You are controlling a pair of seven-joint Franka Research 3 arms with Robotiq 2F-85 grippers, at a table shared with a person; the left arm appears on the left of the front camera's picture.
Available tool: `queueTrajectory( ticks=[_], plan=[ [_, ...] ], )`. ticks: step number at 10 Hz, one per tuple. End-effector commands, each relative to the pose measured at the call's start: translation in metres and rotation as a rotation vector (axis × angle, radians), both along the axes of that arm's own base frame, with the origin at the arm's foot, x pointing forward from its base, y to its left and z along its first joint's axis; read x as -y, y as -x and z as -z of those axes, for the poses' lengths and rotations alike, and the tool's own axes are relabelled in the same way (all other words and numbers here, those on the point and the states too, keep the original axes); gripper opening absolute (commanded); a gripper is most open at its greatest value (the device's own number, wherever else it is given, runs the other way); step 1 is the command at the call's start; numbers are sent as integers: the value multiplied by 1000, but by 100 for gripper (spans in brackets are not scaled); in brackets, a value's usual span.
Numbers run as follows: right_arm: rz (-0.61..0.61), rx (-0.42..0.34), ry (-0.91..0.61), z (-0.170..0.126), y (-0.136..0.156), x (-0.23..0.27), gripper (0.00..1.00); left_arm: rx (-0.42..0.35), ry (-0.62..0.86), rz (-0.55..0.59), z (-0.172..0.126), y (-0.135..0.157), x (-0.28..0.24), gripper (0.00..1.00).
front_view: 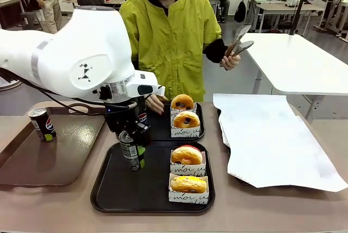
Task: Set up donuts and drinks on trays.
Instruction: Pick up one Pepsi coke from the Handle tray and place it on the Flat Tray without a Pepsi coke.
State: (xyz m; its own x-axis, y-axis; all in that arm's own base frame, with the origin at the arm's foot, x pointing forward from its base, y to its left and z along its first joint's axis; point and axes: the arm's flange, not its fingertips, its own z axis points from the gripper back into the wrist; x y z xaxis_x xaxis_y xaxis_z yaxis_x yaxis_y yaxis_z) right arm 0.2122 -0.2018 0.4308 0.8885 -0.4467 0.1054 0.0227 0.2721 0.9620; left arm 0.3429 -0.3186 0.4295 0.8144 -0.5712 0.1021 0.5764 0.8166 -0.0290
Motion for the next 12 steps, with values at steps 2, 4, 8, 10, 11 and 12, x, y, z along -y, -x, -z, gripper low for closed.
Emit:
queueTrajectory(
  ticks=[2, 4, 8, 10, 11, 12],
  plan=[
    [-2, 6, -4, -1, 0, 0, 100, 75, -76, -101, 26, -32, 6, 59],
    [-2, 6, -4, -1, 0, 0, 100, 67, -86, -120, 43, -44, 6, 59],
    [-2, 6, -4, -1, 0, 0, 100, 54, -83, -123, 51, -47, 2, 100],
    [-2, 6, -4, -1, 0, 0, 100, 51, -81, -112, 53, -44, 1, 100],
    [-2, 6, -4, -1, 0, 0, 100, 61, -83, -106, 48, -43, 3, 100],
    [-2, 6, -4, -1, 0, 0, 100, 63, -83, -117, 40, -39, 2, 100]
  ],
)
